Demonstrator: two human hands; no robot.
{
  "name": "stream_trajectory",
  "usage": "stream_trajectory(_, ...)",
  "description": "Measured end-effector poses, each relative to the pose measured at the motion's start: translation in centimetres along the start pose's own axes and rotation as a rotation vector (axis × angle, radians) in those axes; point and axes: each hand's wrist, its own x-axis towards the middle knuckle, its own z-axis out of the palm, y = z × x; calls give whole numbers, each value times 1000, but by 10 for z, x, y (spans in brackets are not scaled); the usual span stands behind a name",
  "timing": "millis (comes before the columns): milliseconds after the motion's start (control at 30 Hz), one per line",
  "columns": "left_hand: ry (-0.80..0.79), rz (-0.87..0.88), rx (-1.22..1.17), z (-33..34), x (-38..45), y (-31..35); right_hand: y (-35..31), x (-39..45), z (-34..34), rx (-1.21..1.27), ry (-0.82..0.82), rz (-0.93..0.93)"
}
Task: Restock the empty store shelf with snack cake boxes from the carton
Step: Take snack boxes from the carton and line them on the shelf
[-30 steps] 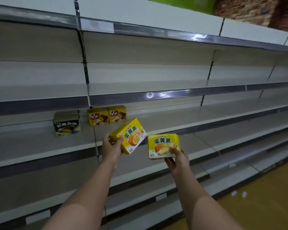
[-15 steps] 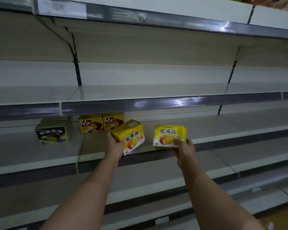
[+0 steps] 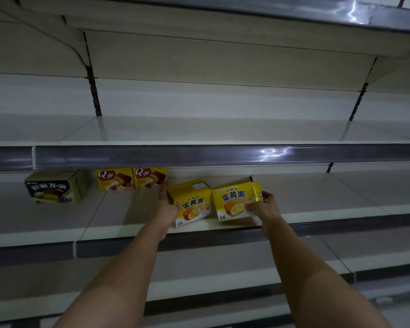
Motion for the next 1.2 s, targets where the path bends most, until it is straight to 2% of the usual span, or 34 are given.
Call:
stream_trajectory(133,-22,23,24,1,14,-4,-10,12,-17,-225,-105,37)
stream_trajectory(233,-6,38,57,3,21,-5,-5,17,-20,-416,-95,-2)
stream_trajectory(467,73,78,93,14,28,-10,14,42,-10,-362,-16,-53)
stream_trajectory(600,138,105,184,22,37,-10,37,89,-10,-461,17,-61)
stream_trajectory(667,171,116,241,29,43,-11,22,72,-4,-566,44,-47)
stream_trajectory(733,210,124,296,34,48,-14,12,59,-2,-712,138,-80)
stream_trajectory(767,240,126,341,36,48,-16,10,52,-2,-770,257,-125)
stream_trajectory(833,324,160,398,38,50,-23,10,33,1,-745,481,-290)
stream_trajectory(867,372,175,386,39,51,-28,11,24,6,-696,513,-394)
stream_trajectory(900,416,176,359,40,50,-30,13,14,12,-681,461,-479)
stream_trajectory(1033,512,151,337,48,45,-32,26,-20,57,-831,18,-703)
stream_trajectory(1100,540,153,312,51,43,-30,32,-30,83,-808,-75,-652)
stream_trajectory(1200,536,141,261,55,45,-30,28,-35,111,-568,-123,-402)
